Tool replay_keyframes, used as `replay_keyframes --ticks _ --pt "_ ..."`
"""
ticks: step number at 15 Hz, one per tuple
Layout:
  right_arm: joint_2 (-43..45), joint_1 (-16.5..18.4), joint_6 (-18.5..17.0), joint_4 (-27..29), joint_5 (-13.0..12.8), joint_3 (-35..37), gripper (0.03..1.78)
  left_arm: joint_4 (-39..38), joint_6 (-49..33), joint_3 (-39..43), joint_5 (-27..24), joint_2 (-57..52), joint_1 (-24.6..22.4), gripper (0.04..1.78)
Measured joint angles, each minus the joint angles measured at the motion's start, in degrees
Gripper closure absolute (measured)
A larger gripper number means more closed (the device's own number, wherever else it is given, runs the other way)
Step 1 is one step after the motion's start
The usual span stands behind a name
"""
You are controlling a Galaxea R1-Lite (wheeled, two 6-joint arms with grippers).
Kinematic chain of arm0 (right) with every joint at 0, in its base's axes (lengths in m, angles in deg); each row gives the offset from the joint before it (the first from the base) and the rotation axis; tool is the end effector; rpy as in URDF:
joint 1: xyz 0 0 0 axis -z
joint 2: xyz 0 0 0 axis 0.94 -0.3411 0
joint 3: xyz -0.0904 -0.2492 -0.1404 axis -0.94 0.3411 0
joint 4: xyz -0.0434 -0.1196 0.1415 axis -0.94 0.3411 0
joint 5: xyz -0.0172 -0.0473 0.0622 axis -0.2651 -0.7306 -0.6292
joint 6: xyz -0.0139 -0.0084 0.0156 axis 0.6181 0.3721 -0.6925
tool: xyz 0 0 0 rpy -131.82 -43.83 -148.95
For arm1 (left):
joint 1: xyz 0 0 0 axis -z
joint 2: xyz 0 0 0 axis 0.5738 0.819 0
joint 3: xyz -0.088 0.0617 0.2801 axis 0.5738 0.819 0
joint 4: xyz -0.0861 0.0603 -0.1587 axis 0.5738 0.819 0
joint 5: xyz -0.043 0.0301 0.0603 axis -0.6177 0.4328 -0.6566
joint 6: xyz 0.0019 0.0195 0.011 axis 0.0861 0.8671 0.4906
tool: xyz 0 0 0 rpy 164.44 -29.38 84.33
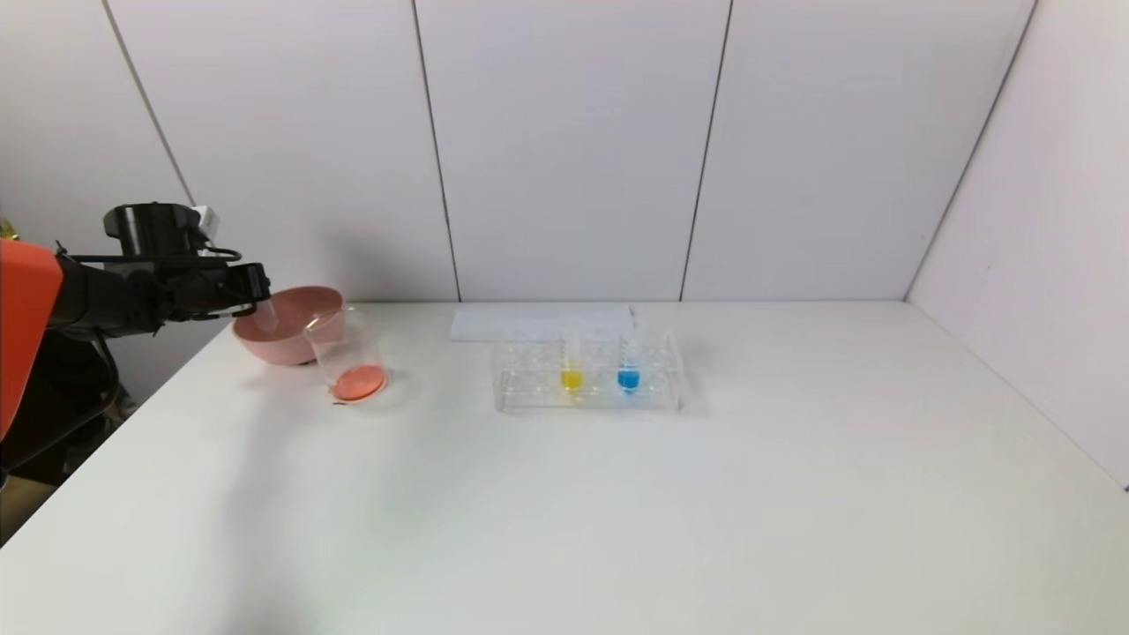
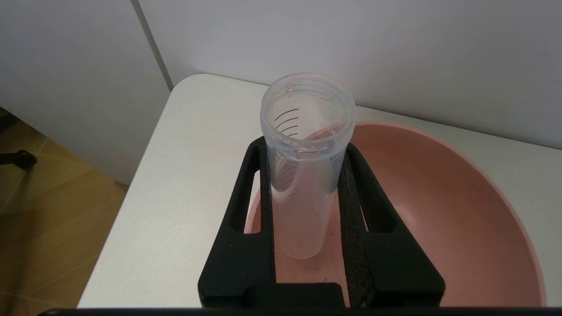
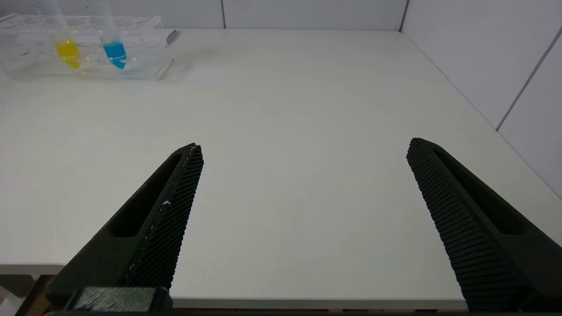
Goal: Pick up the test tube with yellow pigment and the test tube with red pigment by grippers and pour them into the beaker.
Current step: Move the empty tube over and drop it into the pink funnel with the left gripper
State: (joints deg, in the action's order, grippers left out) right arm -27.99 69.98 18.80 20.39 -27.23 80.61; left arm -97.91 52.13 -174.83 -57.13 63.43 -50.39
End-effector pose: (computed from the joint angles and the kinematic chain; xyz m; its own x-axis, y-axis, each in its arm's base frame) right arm -0.0228 -0.0001 0.0759 1.0000 -0.0026 0.0000 0.0026 1.0000 0.0016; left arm 0.4683 0.1256 0.1471 0.9354 0.1182 -0.3332 -0.1662 0.9788 -0.1194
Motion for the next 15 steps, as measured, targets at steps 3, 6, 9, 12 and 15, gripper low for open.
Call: replay_keyframes --ticks 3,6,9,12,15 --pt "0.0 0.0 0.0 0.0 0.0 0.0 0.11 0.4 -0.1 0.3 -0.3 -0.1 0.1 1.38" --pt "0.0 0.0 0.0 0.0 0.0 0.0 0.11 0.6 -0.1 -0.1 -0.4 -0.2 0.2 1.24" --pt "0.0 0.0 0.0 0.0 0.0 0.0 0.11 0.6 -0.1 -0.2 -0.5 -0.4 0.2 0.85" --pt "0.0 0.0 0.0 0.0 0.0 0.0 0.11 0.6 -0.1 -0.2 -0.4 -0.4 0.2 0.38" --pt "0.0 0.0 0.0 0.0 0.0 0.0 0.11 0.3 0.0 0.0 -0.4 -0.7 0.2 0.11"
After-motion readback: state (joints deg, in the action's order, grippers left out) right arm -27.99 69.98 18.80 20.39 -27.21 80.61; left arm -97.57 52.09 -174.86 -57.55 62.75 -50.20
